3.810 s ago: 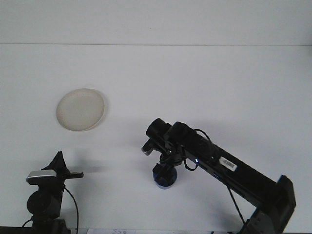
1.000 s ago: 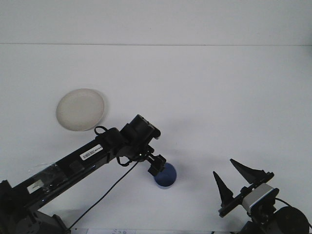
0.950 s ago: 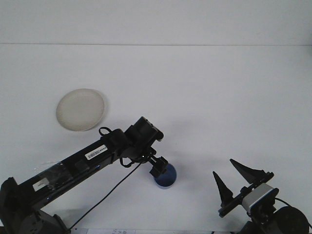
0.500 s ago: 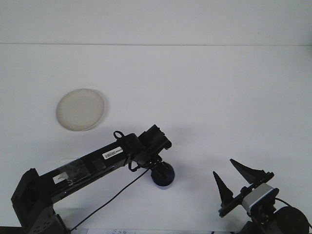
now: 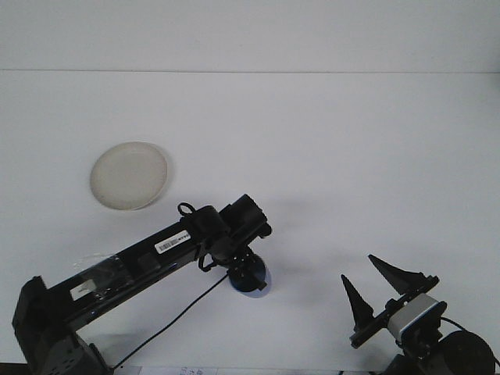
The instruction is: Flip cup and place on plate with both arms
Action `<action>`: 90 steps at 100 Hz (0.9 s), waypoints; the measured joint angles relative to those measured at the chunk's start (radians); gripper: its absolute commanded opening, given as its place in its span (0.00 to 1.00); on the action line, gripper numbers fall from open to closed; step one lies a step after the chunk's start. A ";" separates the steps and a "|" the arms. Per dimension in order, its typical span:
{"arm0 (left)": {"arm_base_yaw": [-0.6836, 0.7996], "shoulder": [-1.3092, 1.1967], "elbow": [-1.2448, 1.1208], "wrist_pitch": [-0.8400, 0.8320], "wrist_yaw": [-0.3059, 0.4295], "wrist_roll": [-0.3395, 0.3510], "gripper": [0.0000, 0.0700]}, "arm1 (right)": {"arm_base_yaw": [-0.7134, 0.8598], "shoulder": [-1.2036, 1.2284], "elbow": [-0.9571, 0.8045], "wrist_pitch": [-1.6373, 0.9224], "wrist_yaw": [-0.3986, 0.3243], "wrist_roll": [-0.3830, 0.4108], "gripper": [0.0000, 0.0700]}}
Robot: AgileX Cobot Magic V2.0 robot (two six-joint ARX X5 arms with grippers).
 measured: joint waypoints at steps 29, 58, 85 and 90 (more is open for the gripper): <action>0.221 -0.217 0.126 -0.098 -0.171 0.071 0.01 | 0.000 0.000 0.000 -0.001 0.000 0.000 0.63; 0.675 -0.175 0.151 -0.057 -0.223 0.094 0.01 | 0.001 0.000 0.000 -0.001 0.000 0.000 0.63; 0.893 0.010 0.151 0.050 -0.192 0.093 0.01 | 0.001 0.000 0.000 -0.001 0.000 0.000 0.63; 0.905 0.040 0.151 0.068 -0.192 0.093 0.01 | 0.001 0.000 0.000 -0.001 0.000 0.000 0.63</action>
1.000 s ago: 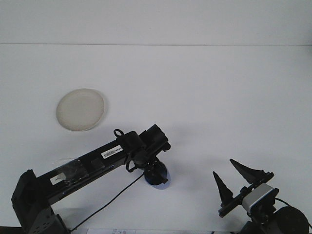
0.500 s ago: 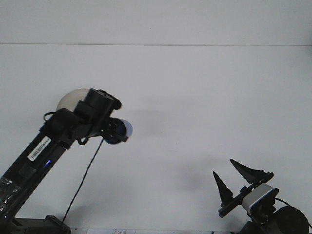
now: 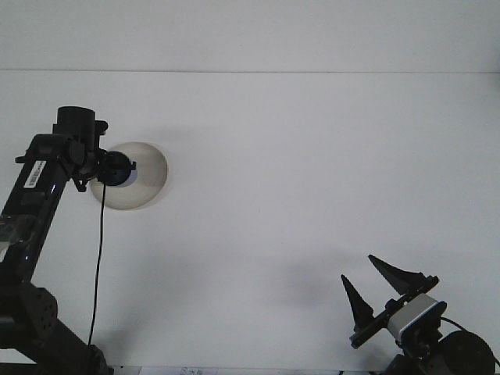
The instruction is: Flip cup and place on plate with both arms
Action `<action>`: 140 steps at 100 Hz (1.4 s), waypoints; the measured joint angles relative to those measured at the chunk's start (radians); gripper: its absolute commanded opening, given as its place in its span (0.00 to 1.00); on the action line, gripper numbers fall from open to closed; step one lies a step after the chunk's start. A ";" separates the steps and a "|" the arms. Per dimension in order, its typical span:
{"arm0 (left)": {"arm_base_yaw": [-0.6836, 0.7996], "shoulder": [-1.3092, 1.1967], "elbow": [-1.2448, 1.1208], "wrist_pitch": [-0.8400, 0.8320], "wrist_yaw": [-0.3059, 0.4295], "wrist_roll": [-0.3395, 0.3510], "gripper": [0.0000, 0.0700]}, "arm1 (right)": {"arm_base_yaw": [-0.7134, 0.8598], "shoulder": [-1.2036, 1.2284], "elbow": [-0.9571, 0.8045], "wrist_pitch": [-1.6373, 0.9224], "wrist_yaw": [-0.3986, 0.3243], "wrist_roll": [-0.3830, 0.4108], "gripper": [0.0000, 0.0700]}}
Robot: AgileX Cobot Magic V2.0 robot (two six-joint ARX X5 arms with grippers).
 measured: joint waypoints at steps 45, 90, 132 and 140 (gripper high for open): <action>0.017 0.150 0.000 0.081 0.002 0.000 0.02 | 0.000 0.000 0.000 0.000 0.000 0.000 0.63; 0.017 0.151 0.117 0.012 0.005 -0.035 0.76 | 0.000 0.000 0.000 -0.001 0.000 0.000 0.63; 0.015 0.006 0.402 -0.158 0.026 -0.091 0.76 | 0.000 0.000 0.000 -0.004 0.000 0.000 0.63; 0.007 -0.099 0.403 -0.161 0.065 -0.098 0.76 | 0.000 0.000 0.000 -0.004 0.000 0.000 0.63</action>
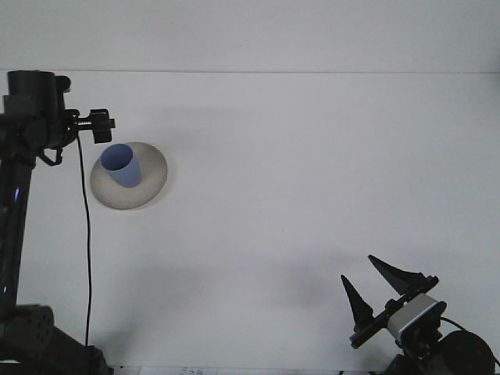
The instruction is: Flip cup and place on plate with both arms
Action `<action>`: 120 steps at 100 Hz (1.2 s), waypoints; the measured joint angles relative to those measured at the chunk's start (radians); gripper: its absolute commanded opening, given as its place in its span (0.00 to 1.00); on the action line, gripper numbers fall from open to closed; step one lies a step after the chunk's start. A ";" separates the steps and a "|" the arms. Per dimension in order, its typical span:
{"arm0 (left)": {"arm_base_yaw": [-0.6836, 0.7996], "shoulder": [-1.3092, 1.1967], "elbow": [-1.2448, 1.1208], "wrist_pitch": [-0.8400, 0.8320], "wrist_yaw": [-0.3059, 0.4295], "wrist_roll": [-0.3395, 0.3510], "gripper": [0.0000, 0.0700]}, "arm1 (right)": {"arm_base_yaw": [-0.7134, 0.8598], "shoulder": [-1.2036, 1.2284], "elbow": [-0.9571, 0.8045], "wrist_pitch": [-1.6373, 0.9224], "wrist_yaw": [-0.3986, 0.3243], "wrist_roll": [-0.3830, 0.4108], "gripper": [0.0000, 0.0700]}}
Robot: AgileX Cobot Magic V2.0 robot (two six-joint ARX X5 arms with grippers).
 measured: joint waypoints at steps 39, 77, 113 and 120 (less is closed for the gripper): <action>-0.191 -0.615 -0.267 0.108 0.099 -0.025 0.76 | 0.000 0.000 0.000 0.000 0.000 0.000 0.63; -0.277 -1.231 -1.041 0.324 0.126 -0.219 0.76 | 0.000 0.000 0.000 0.000 -0.002 0.000 0.63; -0.278 -1.341 -1.233 0.317 0.149 -0.238 0.02 | 0.000 0.000 0.000 -0.003 -0.002 0.004 0.01; -0.278 -1.342 -1.233 0.318 0.150 -0.238 0.02 | 0.000 0.000 0.000 -0.003 -0.002 0.005 0.01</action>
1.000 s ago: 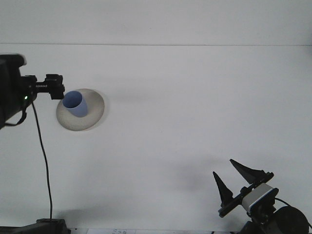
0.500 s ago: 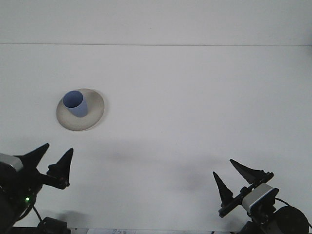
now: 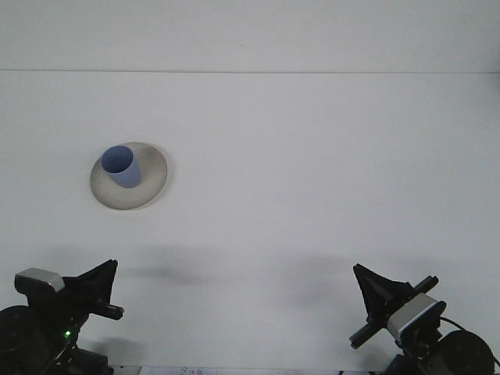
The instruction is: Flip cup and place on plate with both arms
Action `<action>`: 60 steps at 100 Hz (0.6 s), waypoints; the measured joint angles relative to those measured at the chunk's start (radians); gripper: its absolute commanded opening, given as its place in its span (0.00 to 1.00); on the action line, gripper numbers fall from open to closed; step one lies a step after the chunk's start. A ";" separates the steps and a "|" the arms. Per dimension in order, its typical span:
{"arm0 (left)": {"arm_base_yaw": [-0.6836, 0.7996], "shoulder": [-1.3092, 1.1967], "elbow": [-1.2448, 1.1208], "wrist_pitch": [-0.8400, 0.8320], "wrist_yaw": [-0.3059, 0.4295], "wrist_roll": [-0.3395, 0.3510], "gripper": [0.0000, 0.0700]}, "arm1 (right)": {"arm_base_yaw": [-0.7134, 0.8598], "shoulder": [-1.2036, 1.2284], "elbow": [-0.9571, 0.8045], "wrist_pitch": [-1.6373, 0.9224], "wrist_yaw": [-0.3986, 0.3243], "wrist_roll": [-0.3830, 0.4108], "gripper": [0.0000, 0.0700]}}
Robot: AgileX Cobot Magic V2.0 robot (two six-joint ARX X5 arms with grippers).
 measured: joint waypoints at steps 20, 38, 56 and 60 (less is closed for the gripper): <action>0.000 -0.001 0.000 0.013 0.000 0.000 0.02 | 0.000 0.000 0.000 0.001 0.000 0.000 0.01; 0.000 -0.001 0.000 0.012 0.000 0.000 0.02 | 0.000 0.000 0.000 0.002 0.000 0.000 0.01; 0.000 -0.001 0.000 0.012 0.000 0.000 0.02 | 0.000 0.000 0.000 0.002 0.000 0.000 0.01; 0.000 -0.001 0.000 0.012 0.000 0.000 0.02 | 0.000 0.000 0.000 0.002 0.000 0.000 0.01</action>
